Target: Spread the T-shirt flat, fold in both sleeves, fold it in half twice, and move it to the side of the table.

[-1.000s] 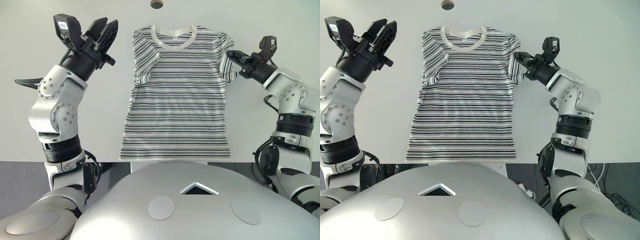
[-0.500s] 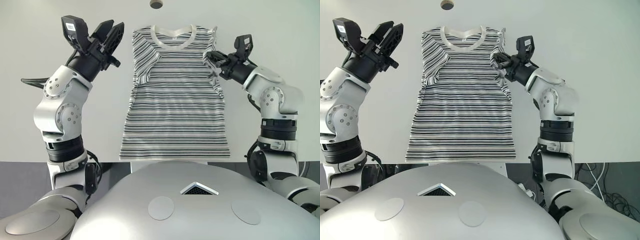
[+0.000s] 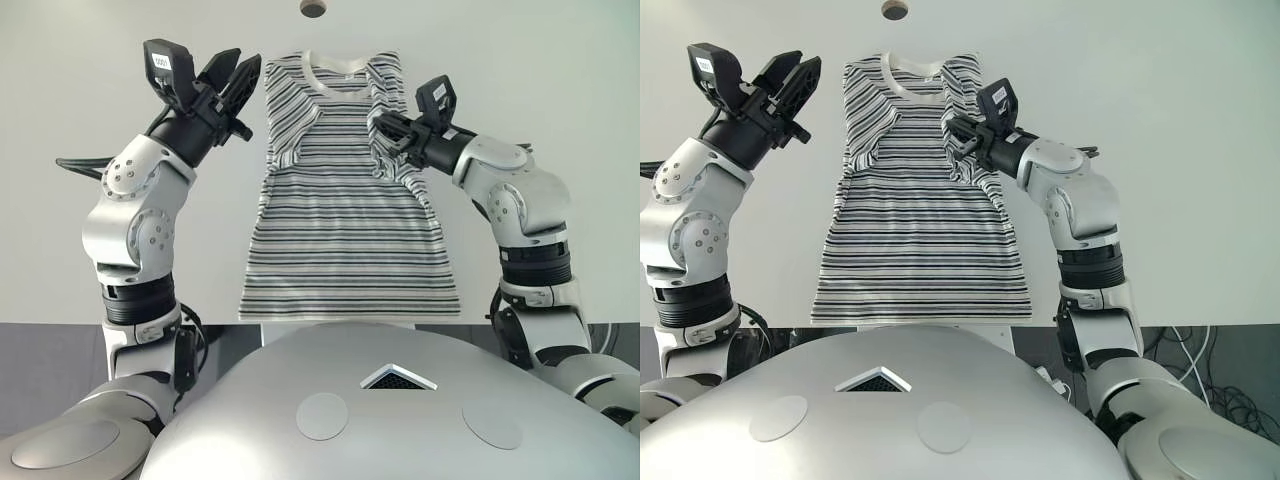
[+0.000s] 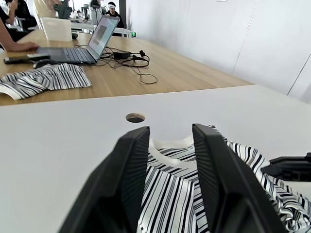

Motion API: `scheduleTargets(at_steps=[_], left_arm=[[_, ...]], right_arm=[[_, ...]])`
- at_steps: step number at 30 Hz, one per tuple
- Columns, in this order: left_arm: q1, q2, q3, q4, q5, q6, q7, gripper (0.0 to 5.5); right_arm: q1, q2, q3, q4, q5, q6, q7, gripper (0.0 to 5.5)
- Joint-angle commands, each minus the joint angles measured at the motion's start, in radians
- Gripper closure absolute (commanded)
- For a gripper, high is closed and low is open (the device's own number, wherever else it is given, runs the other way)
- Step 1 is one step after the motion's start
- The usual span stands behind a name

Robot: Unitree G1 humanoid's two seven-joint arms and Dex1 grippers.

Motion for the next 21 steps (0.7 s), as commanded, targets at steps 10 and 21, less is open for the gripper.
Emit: scheduleTargets(at_steps=[10, 21], left_arm=[[0.041, 0.023, -0.053, -0.01, 0.122, -0.093, -0.008, 3.85], [0.218, 0.191, -0.088, 0.068, 0.528, -0.636, -0.024, 3.85]], right_arm=[[0.04, -0.002, -0.077, -0.097, 0.092, 0.028, 0.052, 4.63], [0.192, -0.194, -0.284, -0.199, 0.081, -0.24, 0.177, 4.63]])
